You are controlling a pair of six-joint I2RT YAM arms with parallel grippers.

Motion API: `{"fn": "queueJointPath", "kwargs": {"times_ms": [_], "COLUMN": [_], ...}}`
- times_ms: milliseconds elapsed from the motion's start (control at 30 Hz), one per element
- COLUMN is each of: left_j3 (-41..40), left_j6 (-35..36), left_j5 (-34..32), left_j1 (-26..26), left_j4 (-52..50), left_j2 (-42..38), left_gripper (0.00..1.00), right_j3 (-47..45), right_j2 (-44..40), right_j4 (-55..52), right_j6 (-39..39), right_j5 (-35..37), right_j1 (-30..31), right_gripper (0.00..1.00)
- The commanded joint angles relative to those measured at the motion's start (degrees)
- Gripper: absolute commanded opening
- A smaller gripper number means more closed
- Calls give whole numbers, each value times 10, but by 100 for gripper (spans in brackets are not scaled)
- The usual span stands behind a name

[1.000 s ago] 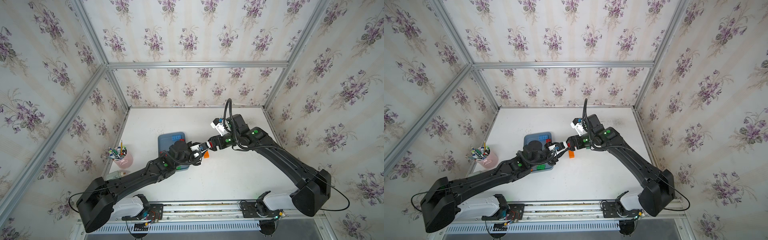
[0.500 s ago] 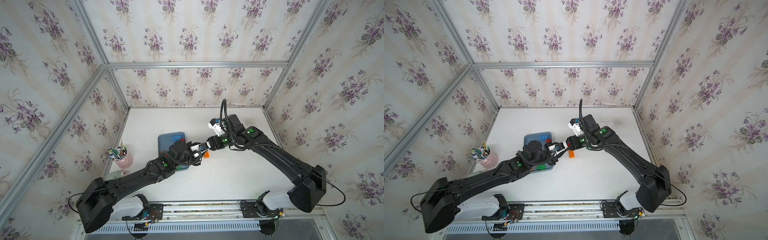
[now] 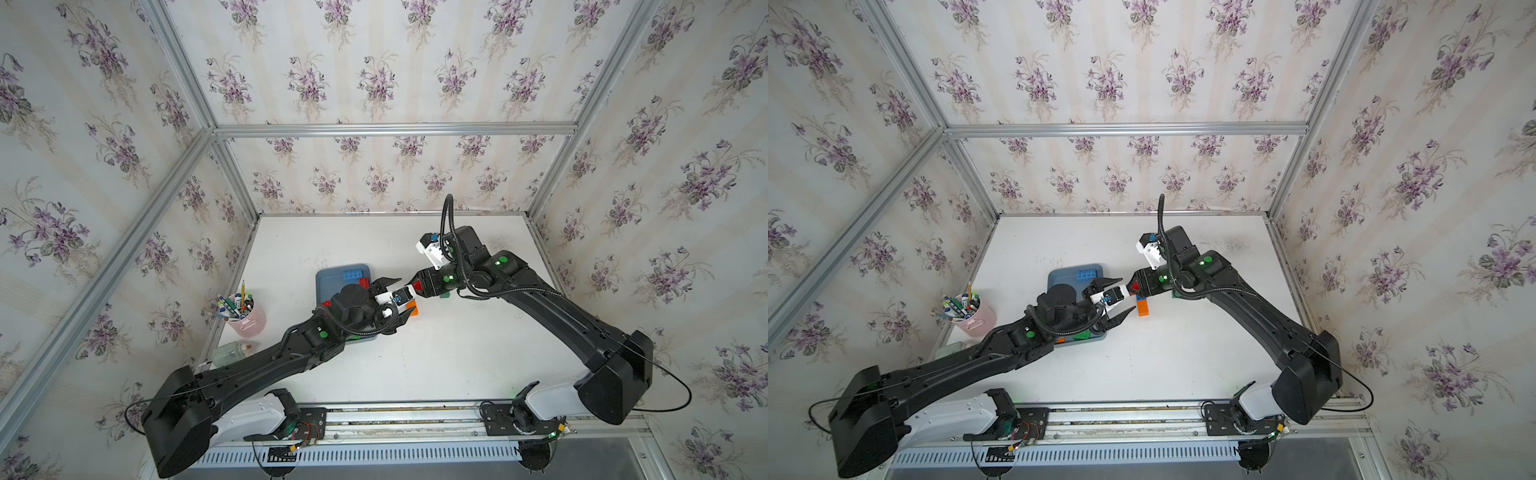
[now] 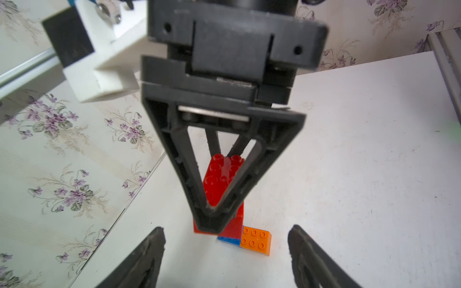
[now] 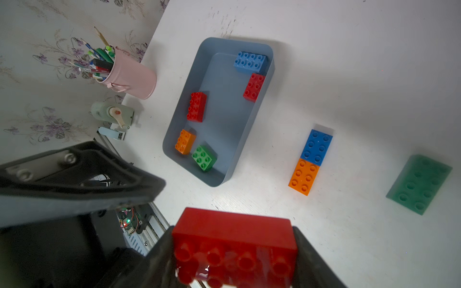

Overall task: Assemble a rectangle with lego
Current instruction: Adjust the lego brick, then assemble the lego brick with the lego brick.

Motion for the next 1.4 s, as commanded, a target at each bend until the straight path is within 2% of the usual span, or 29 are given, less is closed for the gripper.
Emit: {"fn": "queueJointPath", "kwargs": {"times_ms": [0,33,67,100,233,333,500,633,833,1367], "left_j3": [-12,-14,-13,-10,30,38,11,-1,4,-24], "left_j6": [15,17,17,15,-1,-23,-68,-90,-117,-112], "left_j5": [-42,-54,-65,-78,-103,-116,-154,-127,-82,-78], "left_j1": [0,0,0,1,4,4,4,4,4,4], "left_j4": [-48,-72,-96,-123,-268,-324,-315,-316,-325,-300], "left_j2": [-64,-92,-118,-146,-222,-259,-312,-327,-297,-316], "left_gripper": [79,79,84,100,100,100,100,100,100,100], "right_j3": [13,16,19,23,40,51,84,128,176,198], "right_j2": [11,19,28,40,100,137,201,259,323,374], "right_j4": [-18,-26,-34,-45,-92,-111,-128,-145,-159,-157], "right_j6": [11,12,13,14,14,16,26,34,47,40], "right_j5": [37,47,55,65,85,93,110,126,157,170], "right_j1": [-1,-1,-1,-1,-1,0,2,8,10,1], "right_gripper": [59,59,59,59,58,57,57,58,58,58]}}
